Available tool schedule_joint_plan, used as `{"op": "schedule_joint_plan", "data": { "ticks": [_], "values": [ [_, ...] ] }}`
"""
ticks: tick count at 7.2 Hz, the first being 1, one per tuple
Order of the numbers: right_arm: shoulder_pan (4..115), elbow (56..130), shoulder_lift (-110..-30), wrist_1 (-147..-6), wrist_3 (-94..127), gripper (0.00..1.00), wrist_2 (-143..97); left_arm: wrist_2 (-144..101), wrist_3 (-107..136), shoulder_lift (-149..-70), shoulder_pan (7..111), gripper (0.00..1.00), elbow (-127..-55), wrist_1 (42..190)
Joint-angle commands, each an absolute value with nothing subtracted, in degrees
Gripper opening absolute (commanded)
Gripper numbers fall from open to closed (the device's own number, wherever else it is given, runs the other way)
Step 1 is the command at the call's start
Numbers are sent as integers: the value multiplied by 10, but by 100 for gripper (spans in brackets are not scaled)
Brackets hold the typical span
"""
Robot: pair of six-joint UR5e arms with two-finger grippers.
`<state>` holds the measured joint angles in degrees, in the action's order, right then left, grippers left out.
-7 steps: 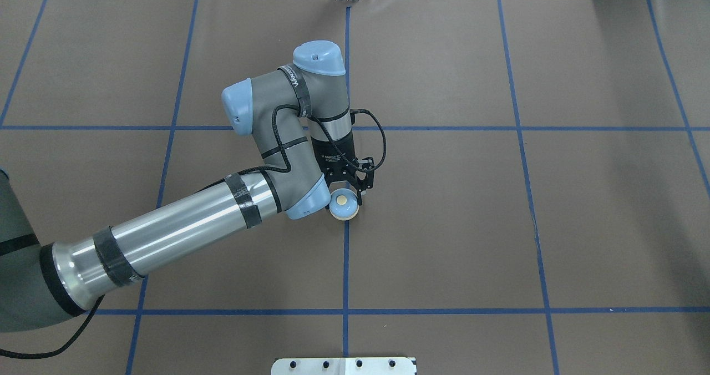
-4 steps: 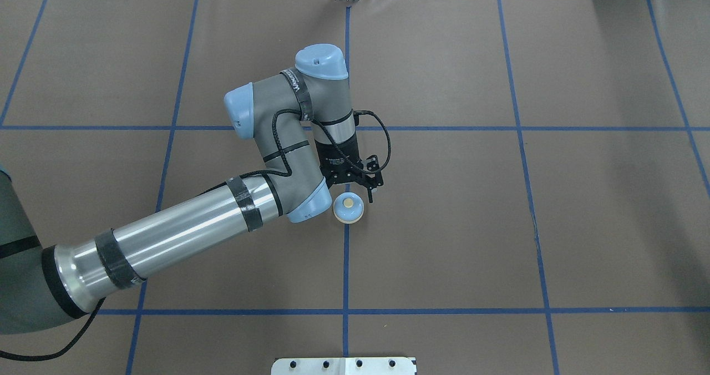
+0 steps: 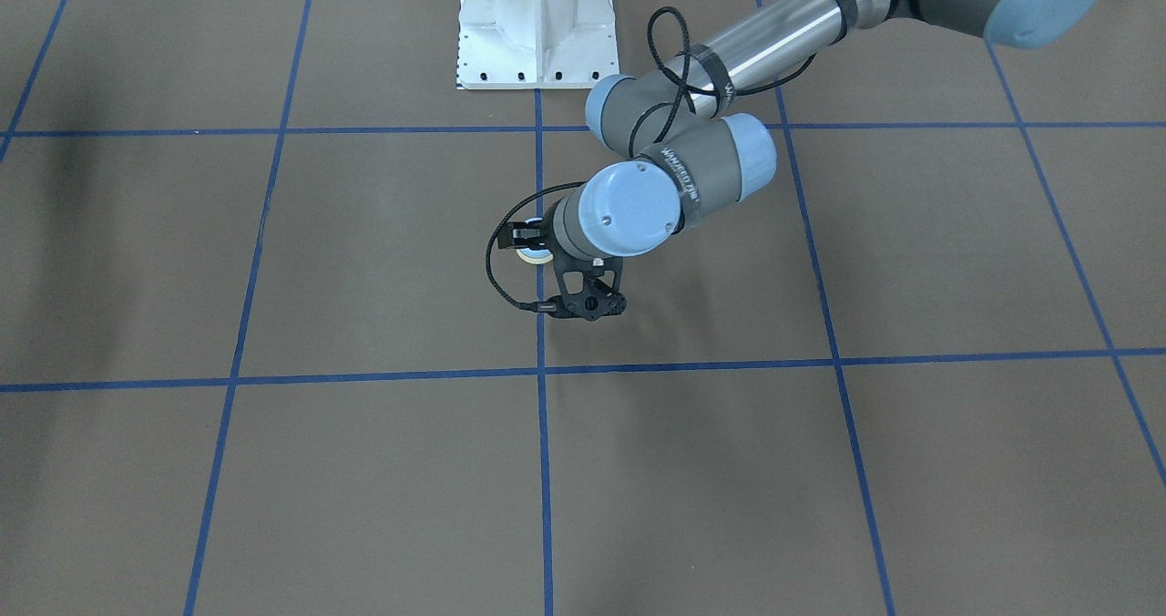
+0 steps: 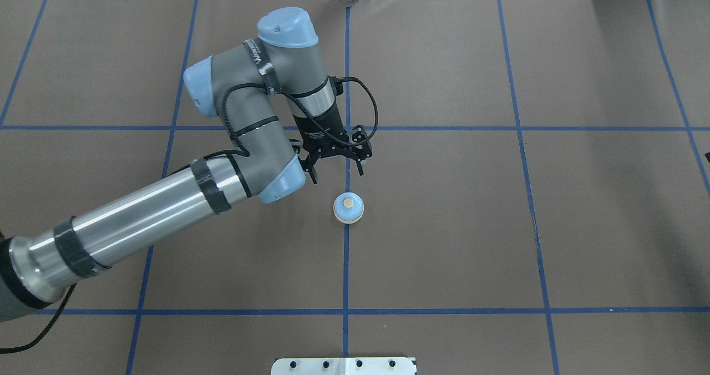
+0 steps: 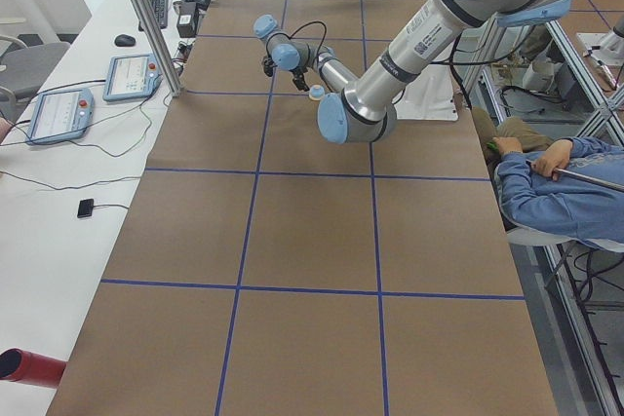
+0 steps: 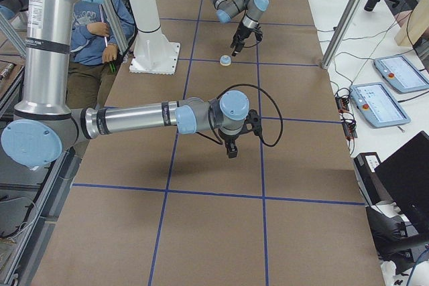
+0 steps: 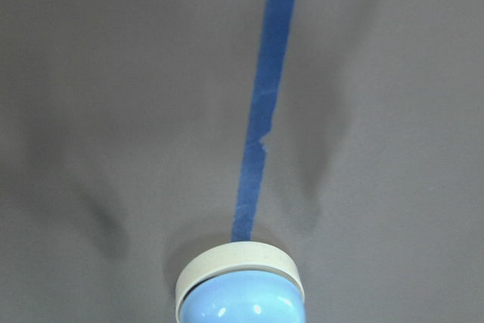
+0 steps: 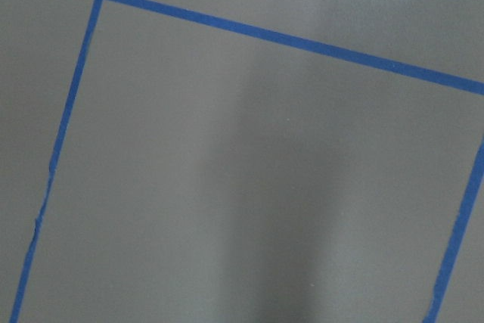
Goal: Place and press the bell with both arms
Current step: 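Open the left gripper and lift it off the bell, then withdraw the left arm while the right gripper moves over the bell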
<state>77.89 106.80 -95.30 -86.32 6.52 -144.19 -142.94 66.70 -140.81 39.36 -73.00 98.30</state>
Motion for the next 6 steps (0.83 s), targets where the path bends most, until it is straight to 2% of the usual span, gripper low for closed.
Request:
{"op": "schedule_joint_plan", "data": {
  "ticks": [1,3,5,6],
  "values": [
    [722,1072,-868,-863,253,100,-1408,-1430,666,-1256,444,100,-917,983],
    [608,1105,-790,-863,441,100,-1312,-1426,640,-1139,513,100,-1031,983],
    [488,1114,-722,-865,603,95,-1224,-1423,545,-1059,562,98,-1056,983],
    [416,1108,-675,-867,680,87,-1168,-1423,490,-1029,596,97,-1057,983]
  ]
}}
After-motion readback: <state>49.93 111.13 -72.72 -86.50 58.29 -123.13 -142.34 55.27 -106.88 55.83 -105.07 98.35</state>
